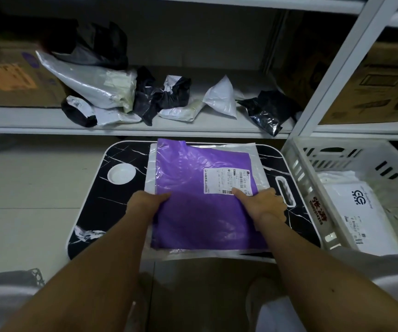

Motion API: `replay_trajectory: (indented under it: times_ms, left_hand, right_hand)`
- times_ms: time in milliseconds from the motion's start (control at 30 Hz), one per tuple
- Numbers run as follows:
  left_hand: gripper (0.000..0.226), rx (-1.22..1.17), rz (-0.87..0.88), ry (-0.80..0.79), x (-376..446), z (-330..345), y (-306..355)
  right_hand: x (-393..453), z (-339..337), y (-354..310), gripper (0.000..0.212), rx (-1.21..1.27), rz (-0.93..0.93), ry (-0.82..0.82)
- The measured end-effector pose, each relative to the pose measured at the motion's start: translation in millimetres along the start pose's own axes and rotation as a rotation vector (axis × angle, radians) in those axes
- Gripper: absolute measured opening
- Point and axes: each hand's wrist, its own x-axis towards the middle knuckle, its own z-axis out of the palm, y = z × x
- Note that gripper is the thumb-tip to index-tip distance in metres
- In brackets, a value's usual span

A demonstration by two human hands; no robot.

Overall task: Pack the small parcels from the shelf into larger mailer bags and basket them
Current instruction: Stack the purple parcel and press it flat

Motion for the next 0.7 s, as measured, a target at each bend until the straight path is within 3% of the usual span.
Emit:
replay_trajectory:
  times_ms: [133, 300, 433, 567, 700]
  left_hand:
    - [0.046, -0.214, -0.074, -0.079, -1.2, 7.0, 5.3]
    - [0.042, -0.249, -0.128, -0.205, -2.9, 12.2, 10.8]
    - [0.045, -0.122, -0.163, -0.249, -0.4, 9.5, 9.8]
    - [0.064, -0.019, -0.154, -0.174, 7.8, 9.4, 1.9]
    - [0.071, 0.140, -0.109, -0.004, -6.7, 0.0, 3.8]
  right_hand:
    - [4.4, -4.5, 1.9, 0.128, -0.017, 0.092, -0.017]
    - [8.0, 0.0, -3.8, 0.133, 0.132, 0.050, -0.105]
    - [12.6, 3.4, -3.3, 0.136, 0.305, 0.040, -0.195]
    - [0.3, -10.9, -7.7, 0.072, 0.390, 0.017, -0.328]
    - [-5.0, -14.2, -4.2, 0.059, 0.535, 0.037, -0.453]
